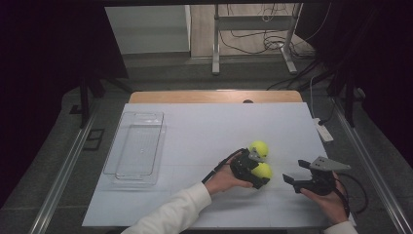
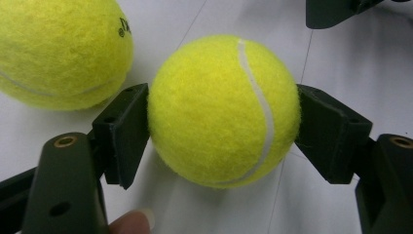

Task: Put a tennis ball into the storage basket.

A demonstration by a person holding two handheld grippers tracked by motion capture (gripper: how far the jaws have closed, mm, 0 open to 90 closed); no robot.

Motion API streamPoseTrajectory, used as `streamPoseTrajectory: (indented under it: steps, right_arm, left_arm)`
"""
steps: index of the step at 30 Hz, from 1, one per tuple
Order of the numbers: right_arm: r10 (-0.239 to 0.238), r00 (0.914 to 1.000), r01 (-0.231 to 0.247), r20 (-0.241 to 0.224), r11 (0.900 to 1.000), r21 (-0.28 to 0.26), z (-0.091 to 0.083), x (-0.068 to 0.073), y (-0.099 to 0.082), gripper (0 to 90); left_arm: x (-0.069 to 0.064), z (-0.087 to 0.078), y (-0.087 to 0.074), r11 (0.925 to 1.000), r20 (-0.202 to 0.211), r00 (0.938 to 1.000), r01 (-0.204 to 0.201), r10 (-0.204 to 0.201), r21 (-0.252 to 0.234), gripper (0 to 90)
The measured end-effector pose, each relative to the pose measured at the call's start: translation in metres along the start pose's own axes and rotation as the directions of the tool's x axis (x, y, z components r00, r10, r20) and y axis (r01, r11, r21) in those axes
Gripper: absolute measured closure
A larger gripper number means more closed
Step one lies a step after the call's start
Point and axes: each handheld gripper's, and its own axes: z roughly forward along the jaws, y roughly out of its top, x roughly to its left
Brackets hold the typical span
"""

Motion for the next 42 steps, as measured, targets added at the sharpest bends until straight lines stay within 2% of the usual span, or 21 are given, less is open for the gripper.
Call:
streamPoseTrajectory:
  steps: [9, 42]
  right_arm:
    - [0.000, 1.0000, 0.000, 0.001, 1.0000, -0.002, 0.000, 0.000, 0.000, 13.9]
    - [-0.001, 1.0000, 0.001, 0.003, 1.0000, -0.002, 0.000, 0.000, 0.000, 14.0]
  left_arm:
    - [-0.002, -0.006, 0.001, 0.9997, 0.002, 0.9999, -0.016, 0.016, -0.018, 26.9]
    - [0.001, -0.042, 0.003, 0.9945, -0.030, 0.9996, -0.003, 0.000, -0.105, 26.9]
